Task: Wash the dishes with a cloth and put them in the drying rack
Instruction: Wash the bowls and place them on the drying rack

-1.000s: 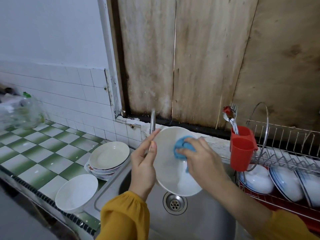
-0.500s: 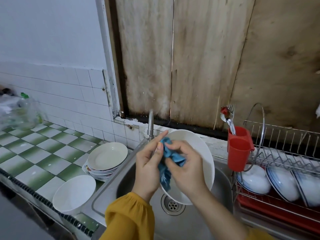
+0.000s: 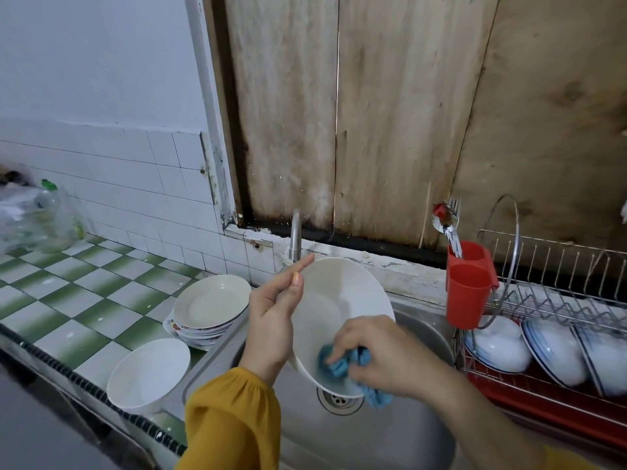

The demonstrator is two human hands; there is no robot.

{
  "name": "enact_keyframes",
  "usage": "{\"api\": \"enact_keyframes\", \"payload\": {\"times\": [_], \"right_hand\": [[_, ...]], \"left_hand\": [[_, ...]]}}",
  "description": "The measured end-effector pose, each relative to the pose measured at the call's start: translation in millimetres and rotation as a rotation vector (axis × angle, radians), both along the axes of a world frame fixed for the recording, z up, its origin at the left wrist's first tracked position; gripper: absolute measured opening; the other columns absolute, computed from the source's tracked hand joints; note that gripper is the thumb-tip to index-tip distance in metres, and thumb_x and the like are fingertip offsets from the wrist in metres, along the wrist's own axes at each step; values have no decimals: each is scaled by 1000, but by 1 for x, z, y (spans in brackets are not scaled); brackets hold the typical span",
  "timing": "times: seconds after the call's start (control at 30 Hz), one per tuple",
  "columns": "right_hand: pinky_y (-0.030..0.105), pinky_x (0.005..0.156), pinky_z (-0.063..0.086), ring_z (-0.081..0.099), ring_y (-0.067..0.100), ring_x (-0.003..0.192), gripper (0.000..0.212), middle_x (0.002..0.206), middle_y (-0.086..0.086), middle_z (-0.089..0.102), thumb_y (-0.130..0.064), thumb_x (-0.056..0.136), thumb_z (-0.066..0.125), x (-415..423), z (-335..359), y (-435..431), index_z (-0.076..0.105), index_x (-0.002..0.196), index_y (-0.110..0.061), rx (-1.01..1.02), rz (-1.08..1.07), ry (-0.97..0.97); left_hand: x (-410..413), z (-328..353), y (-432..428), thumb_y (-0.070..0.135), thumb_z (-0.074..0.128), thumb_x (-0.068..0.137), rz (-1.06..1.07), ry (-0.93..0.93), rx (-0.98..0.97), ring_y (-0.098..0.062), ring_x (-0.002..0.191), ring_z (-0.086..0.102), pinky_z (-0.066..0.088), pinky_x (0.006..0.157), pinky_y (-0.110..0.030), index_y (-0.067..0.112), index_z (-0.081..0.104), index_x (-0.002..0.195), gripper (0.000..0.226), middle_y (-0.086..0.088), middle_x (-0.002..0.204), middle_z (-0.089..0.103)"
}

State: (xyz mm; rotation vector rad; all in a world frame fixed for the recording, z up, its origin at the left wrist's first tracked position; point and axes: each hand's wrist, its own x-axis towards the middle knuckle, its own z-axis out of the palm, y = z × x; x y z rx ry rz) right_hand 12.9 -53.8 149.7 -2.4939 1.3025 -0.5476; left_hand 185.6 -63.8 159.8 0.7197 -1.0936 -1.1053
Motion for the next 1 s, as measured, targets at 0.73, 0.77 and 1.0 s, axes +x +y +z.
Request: {"api": "enact_keyframes", "payload": {"times": [0.73, 0.77, 1.0], "right_hand": [[30, 73, 55, 60, 11, 97, 34, 97, -17, 65, 1, 66, 63, 7, -37, -15, 76, 79, -28, -248, 28, -117], [30, 63, 55, 58, 14, 96, 32, 98, -12, 65, 2, 65, 64, 2, -38, -21, 74, 77, -26, -451, -67, -93], [7, 83, 43, 54, -5, 95, 23, 99, -9, 57, 3, 68, 73, 26, -28, -27, 70, 85, -12, -572, -369, -723]], "left_hand": [[10, -9, -7, 13, 54, 94, 32, -36, 81, -26, 99, 67, 51, 90, -43, 17, 73, 105, 22, -13, 109, 72], [10, -10, -6, 15, 57, 93, 37, -53, 70, -24, 103, 66, 51, 91, -43, 15, 72, 107, 21, -9, 112, 72], [-12, -13, 7, 7, 44, 99, -17, -144, -15, -1, 104, 66, 50, 82, -15, 11, 62, 123, 30, 18, 103, 73]]}}
